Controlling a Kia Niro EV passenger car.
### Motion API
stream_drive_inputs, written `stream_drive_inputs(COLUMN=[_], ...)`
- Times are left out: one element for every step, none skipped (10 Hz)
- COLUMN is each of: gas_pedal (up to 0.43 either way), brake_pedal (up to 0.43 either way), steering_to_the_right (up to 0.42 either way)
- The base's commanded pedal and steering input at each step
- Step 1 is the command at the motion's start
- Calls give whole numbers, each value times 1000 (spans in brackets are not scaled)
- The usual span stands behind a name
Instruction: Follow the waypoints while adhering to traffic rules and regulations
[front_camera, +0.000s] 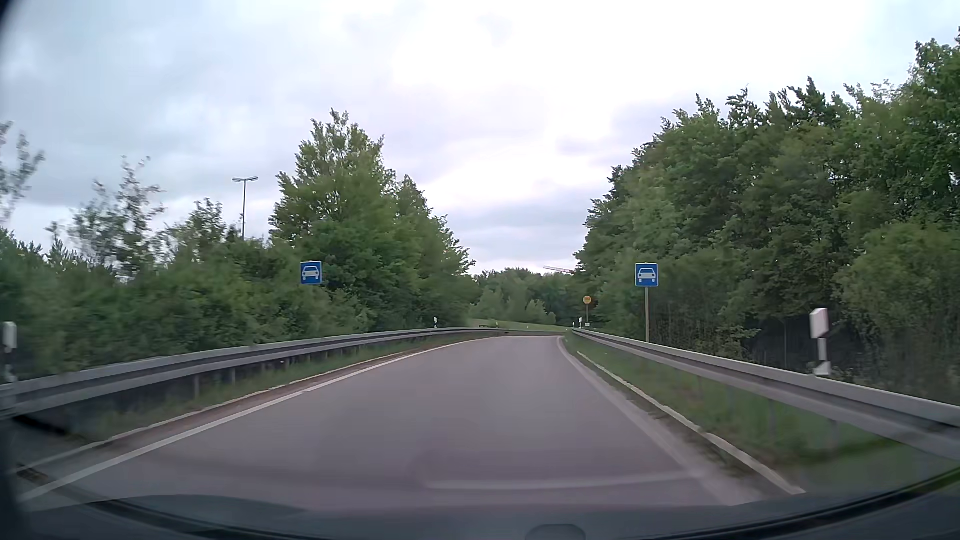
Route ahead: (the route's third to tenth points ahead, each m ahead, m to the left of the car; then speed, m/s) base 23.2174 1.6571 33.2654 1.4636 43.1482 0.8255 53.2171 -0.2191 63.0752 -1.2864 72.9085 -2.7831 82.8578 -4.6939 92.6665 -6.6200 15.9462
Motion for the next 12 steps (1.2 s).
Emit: stream_drive_inputs(gas_pedal=[220, 220, 220, 220, 220, 220, 220, 220, 220, 220, 209, 209], brake_pedal=[0, 0, 0, 0, 0, 0, 0, 0, 0, 0, 0, 0], steering_to_the_right=[9, 9, 9, 9, 9, 9, 8, 8, 8, 8, 8, 8])
